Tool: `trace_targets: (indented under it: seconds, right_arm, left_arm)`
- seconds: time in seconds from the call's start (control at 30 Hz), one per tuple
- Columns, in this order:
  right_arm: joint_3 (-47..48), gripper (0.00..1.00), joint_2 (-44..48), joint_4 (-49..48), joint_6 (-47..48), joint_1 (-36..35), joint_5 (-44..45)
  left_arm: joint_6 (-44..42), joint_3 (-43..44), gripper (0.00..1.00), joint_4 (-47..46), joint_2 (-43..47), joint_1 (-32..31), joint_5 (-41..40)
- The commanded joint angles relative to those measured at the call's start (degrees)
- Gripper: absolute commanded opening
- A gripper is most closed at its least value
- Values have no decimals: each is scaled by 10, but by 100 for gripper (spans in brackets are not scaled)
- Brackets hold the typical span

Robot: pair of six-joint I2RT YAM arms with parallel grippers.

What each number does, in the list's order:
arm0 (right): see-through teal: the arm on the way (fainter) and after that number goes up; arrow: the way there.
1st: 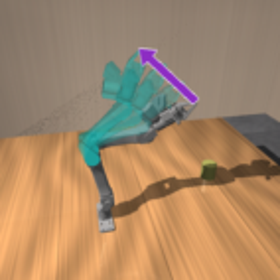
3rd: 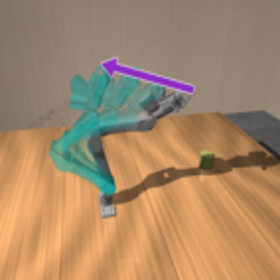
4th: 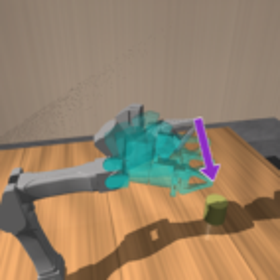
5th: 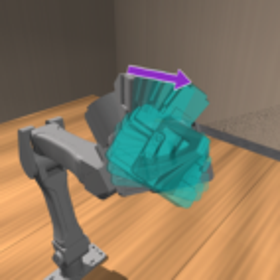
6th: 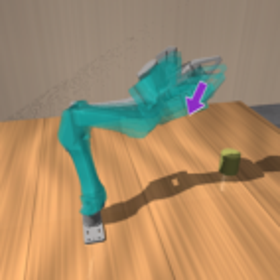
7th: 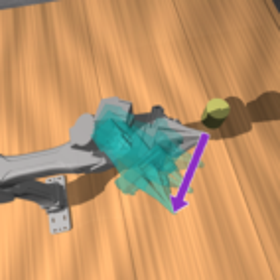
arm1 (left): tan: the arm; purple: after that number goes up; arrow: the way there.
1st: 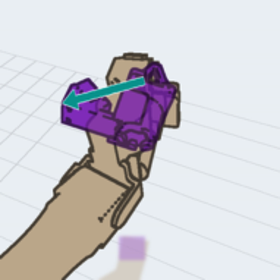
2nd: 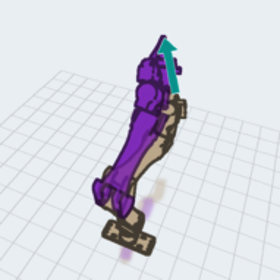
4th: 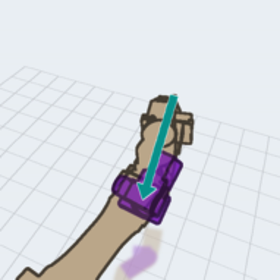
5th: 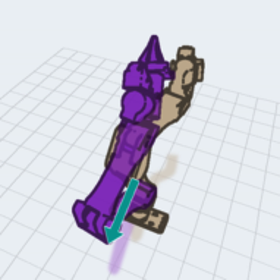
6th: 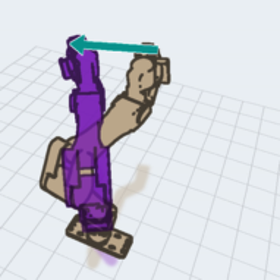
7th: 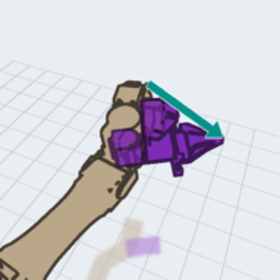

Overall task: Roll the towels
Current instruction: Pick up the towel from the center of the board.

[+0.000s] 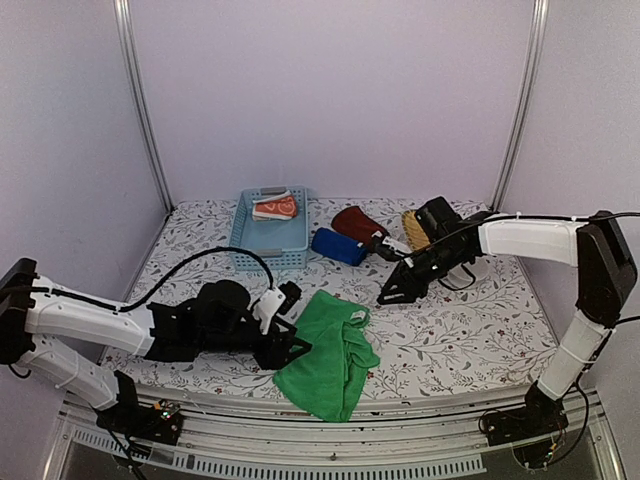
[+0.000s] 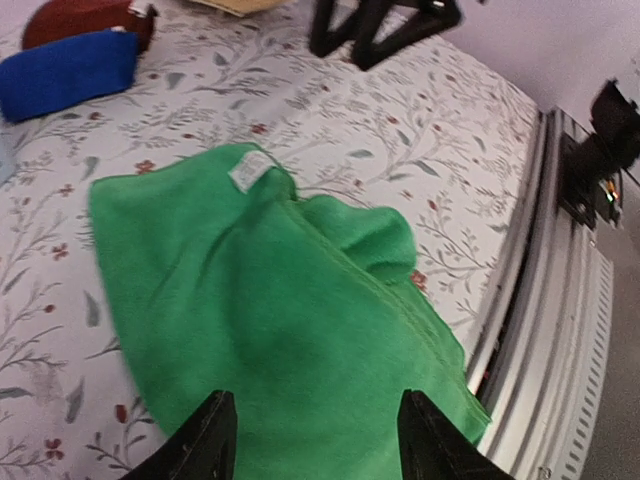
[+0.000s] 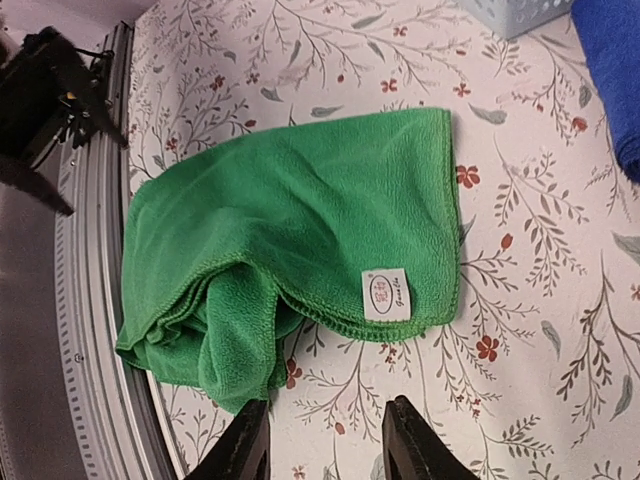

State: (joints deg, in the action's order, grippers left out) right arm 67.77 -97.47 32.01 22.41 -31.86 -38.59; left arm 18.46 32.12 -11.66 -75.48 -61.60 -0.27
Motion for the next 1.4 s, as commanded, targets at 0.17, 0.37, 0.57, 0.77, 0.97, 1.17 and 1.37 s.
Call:
trace_targets:
  seconds: [0.17, 0.37, 0.57, 0.77, 0.97, 1.17, 1.37]
  right_arm:
    - [64, 45, -122, -22, 36, -50, 119]
    - [93, 46, -175, -28, 42, -65, 158]
    - [102, 40, -189, -38, 27, -65, 170]
    - [132, 3, -183, -25, 15, -65, 157]
    - [191, 2, -68, 33, 14, -48, 158]
    - [282, 2, 50, 104, -16, -1, 59]
    - [139, 2, 125, 70, -30, 4, 29]
  left_arm:
    - [-63, 114, 59, 61, -178, -108, -31]
    - [-55, 202, 48, 116, -293, -151, -130]
    - [-38, 192, 20, 111, -285, -159, -186]
    - [-49, 168, 0, 122, -230, -159, -239]
    - [-125, 143, 0, 194, -111, -138, -370]
    - [-198, 144, 27, 278, 42, -78, -438]
    - [-174, 99, 60, 223, 126, -52, -430]
